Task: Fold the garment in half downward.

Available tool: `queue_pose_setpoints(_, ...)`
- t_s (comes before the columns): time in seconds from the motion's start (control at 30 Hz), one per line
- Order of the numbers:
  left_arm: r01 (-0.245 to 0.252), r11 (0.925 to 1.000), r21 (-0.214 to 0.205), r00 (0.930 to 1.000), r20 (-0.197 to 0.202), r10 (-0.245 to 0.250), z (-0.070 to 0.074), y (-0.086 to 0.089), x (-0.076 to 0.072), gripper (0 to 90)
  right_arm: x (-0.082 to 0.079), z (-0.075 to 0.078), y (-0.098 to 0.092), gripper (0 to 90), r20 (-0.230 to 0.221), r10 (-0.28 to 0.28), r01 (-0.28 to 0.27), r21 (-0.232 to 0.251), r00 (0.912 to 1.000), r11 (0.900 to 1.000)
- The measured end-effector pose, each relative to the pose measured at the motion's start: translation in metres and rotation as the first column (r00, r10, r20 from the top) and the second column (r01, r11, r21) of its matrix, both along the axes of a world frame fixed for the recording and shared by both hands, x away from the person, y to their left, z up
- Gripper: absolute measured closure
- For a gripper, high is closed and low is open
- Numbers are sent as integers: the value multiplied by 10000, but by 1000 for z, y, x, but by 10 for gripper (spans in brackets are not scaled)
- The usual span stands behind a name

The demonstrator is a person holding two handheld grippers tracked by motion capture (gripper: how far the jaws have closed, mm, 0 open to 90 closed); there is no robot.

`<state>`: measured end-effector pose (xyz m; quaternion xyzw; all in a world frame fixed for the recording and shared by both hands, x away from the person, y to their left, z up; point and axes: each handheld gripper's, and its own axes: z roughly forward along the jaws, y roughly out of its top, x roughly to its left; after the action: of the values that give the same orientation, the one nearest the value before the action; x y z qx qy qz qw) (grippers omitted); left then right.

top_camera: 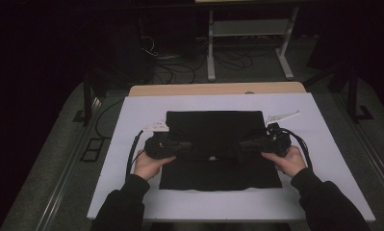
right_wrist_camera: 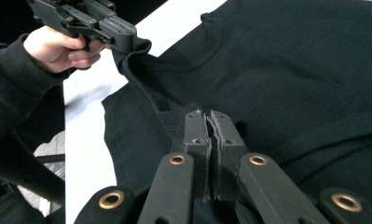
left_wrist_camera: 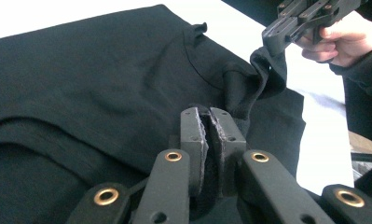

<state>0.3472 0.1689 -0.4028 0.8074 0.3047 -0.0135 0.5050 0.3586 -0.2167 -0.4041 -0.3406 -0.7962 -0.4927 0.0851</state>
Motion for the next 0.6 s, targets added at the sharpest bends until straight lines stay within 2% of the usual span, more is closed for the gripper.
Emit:
queue_pose_setpoints(0.2, 280, 9996, 100, 9993, -249, -277, -6, -3, -9, 831, -10, -3, 0, 852, -111, 170, -170, 4, 9998, 9999)
queue_pose_setpoints(0.27, 540, 9980, 328, 9982, -290, -530, -8, -7, -16, 830, -17, -7, 1, 852, -338, 409, -413, -101, 9986, 9991)
queue_pose_setpoints(0.33, 576, 9978, 322, 9978, -343, -565, -10, -8, -17, 831, -19, -9, 2, 852, -349, 500, -506, -175, 9981, 9986)
queue_pose_setpoints(0.4, 850, 9947, 570, 9957, -420, -827, -13, -11, -22, 830, -26, -12, 4, 852, -521, 749, -767, -338, 9958, 9965)
queue_pose_setpoints(0.6, 1180, 9895, 840, 9916, -639, -1129, -17, -15, -33, 830, -37, -18, 5, 852, -789, 1066, -1115, -596, 9912, 9920)
